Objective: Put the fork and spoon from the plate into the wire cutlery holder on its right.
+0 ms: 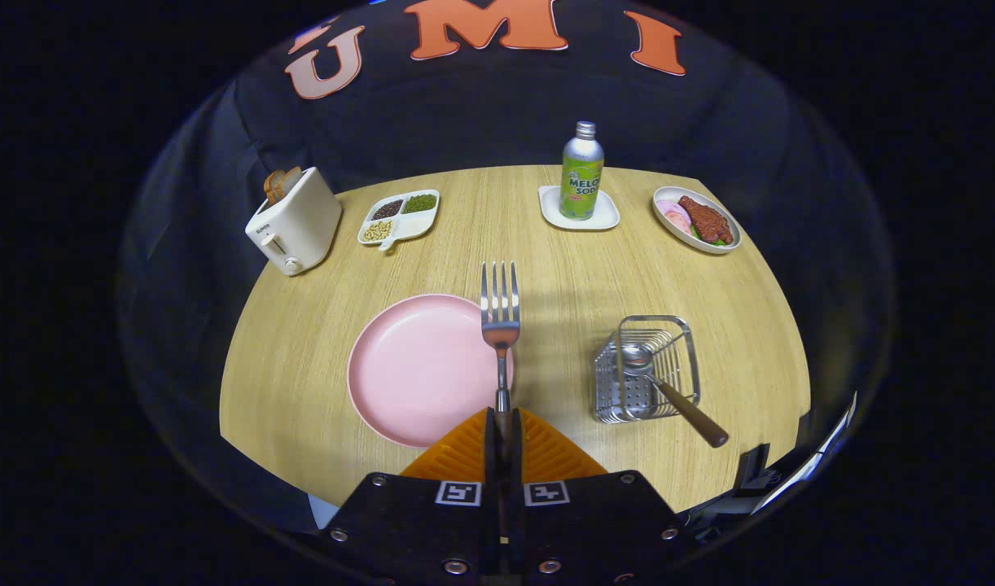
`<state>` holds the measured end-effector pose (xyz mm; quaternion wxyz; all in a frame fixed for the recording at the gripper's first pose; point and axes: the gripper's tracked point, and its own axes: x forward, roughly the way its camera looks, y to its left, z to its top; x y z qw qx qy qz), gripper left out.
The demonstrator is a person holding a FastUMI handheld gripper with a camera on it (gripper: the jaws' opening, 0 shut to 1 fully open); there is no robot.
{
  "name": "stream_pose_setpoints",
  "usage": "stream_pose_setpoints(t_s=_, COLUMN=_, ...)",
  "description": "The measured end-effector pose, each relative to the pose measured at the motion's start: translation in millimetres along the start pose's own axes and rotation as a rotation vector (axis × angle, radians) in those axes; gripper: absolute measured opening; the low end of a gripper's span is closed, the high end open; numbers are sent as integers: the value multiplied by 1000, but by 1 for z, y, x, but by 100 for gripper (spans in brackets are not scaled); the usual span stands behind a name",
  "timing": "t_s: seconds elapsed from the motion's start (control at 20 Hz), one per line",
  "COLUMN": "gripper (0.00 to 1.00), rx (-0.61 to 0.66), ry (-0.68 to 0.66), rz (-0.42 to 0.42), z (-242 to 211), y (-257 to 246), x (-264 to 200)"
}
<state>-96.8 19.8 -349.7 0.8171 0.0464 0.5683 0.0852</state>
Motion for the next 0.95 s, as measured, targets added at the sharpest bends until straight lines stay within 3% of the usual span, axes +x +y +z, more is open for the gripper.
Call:
stream_pose_setpoints(t_s=0.4, gripper=5, rx=68, ry=35, rz=-100, z=-13, y=-64, x=-16)
stream_pose_setpoints(t_s=0.95, gripper=6, rx=75, ry=182, rz=-139, z=-38, y=-96, x=-1)
